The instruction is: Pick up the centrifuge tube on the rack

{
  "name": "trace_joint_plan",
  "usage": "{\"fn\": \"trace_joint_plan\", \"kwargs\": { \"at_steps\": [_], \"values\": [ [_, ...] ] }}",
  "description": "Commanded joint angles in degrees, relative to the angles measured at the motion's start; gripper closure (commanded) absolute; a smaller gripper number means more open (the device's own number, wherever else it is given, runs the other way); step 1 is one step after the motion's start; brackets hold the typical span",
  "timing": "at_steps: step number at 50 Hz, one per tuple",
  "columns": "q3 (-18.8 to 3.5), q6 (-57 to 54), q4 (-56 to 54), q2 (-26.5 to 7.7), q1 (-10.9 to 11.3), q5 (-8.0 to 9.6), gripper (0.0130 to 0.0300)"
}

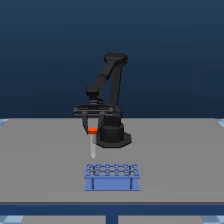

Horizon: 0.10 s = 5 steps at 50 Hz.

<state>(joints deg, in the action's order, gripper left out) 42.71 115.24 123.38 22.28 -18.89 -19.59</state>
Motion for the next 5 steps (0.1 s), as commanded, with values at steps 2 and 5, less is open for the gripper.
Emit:
{"fn": "trace_joint_plan", "kwargs": {
  "at_steps": [2, 5],
  "values": [
    [0.0, 0.0, 0.0, 0.0, 0.0, 0.04, 0.03],
    [0.0, 0.0, 0.0, 0.0, 0.0, 0.04, 0.03]
  ]
}}
